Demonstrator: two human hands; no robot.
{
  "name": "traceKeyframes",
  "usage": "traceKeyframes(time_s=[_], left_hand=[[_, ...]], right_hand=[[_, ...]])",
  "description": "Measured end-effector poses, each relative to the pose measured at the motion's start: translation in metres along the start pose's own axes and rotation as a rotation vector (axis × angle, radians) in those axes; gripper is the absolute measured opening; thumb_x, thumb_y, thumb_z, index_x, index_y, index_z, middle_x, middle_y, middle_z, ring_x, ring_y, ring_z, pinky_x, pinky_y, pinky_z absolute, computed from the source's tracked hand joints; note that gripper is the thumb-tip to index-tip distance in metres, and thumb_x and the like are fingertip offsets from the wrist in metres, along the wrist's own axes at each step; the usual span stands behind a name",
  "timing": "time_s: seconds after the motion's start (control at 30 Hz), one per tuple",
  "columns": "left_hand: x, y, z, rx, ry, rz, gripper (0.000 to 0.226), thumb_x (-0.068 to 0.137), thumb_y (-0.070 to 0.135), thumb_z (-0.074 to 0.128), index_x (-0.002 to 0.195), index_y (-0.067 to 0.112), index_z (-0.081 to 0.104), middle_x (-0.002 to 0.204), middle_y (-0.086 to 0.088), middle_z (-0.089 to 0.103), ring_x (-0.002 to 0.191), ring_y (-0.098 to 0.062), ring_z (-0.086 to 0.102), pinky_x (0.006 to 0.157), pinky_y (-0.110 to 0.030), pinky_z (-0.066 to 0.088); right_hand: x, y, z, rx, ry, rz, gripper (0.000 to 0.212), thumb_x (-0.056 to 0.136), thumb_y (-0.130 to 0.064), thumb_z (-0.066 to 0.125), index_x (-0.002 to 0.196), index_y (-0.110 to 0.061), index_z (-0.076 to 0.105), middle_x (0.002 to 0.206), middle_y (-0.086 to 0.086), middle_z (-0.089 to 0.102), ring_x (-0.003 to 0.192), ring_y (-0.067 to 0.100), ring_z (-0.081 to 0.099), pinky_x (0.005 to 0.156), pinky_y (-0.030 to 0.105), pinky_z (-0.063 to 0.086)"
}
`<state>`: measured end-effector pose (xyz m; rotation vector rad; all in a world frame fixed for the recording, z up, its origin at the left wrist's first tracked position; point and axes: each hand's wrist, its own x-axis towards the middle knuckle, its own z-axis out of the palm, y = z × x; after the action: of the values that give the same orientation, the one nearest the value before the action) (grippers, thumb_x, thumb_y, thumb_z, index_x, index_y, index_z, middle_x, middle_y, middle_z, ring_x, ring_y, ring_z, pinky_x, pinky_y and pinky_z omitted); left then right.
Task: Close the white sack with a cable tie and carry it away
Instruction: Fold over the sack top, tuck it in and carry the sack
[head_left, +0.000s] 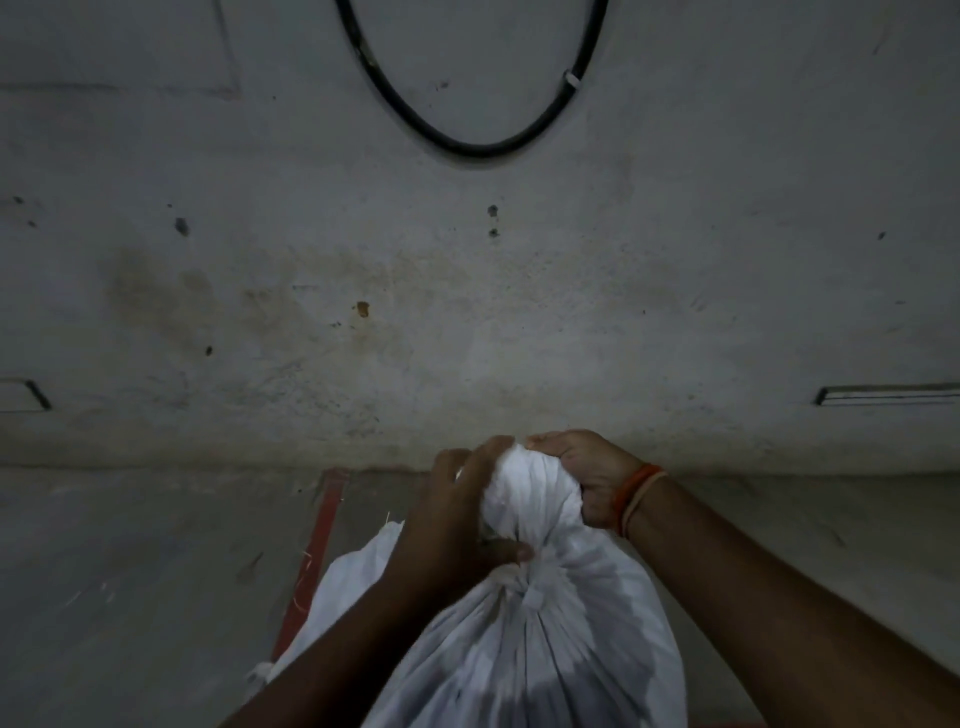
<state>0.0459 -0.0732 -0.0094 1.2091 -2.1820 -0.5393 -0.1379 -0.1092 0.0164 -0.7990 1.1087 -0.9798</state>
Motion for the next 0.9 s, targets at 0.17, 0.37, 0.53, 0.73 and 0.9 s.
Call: traceKeyframes(time_s=[0.17,0.37,0.53,0.73,0.9], left_hand=[[0.023,-0.019,-0.02,-0.204,-0.2,-0.033,0.069,0.061,0.038,0.092,0.121,0.035,0.058,0.116,0.018,0.066,0.104,0.003,0.061,0.085,-0.014,0.049],[0.034,-0.036,-0.023,-0.603,-0.336,-0.277,0.061,0.066,0.028,0.091,0.119,0.021,0.062,0.117,-0.002,0.07,0.108,-0.018,0.067,0.092,-0.035,0.058],[0.032,-0.034,-0.01,-0.889,-0.29,-0.384,0.066,0.07,0.043,0.085,0.123,0.013,0.063,0.121,-0.013,0.07,0.112,-0.032,0.067,0.1,-0.055,0.051],[0.014,-0.032,-0.002,-1.217,-0.429,-0.594,0.059,0.06,0.049,0.085,0.103,0.009,0.078,0.109,-0.017,0.075,0.097,-0.028,0.074,0.075,-0.035,0.061],[0.016,-0.032,0.0,-0.91,-0.354,-0.614,0.044,0.081,0.047,0.064,0.107,0.012,0.071,0.104,-0.009,0.076,0.092,-0.021,0.074,0.071,-0.024,0.06]], right_hand=[[-0.006,-0.013,-0.015,-0.537,-0.035,0.045,0.016,0.097,-0.002,0.053,0.097,-0.001,0.069,0.09,0.008,0.067,0.078,0.017,0.062,0.076,0.029,0.052],[-0.02,-0.018,-0.023,-1.042,0.343,-0.426,0.041,0.08,-0.055,0.07,0.097,-0.02,0.06,0.096,0.001,0.065,0.077,0.013,0.064,0.061,0.023,0.052],[-0.032,0.012,-0.028,-0.594,0.105,-0.352,0.047,0.072,-0.037,0.084,0.108,-0.011,0.069,0.105,0.02,0.071,0.091,0.029,0.071,0.078,0.052,0.06],[-0.015,0.041,-0.033,0.052,0.188,0.03,0.034,0.093,-0.01,0.063,0.118,0.013,0.063,0.12,0.034,0.064,0.11,0.045,0.063,0.099,0.057,0.049],[-0.014,0.041,-0.027,0.307,0.133,0.224,0.022,0.102,-0.004,0.041,0.11,-0.002,0.061,0.088,0.019,0.061,0.077,0.03,0.06,0.057,0.035,0.06]])
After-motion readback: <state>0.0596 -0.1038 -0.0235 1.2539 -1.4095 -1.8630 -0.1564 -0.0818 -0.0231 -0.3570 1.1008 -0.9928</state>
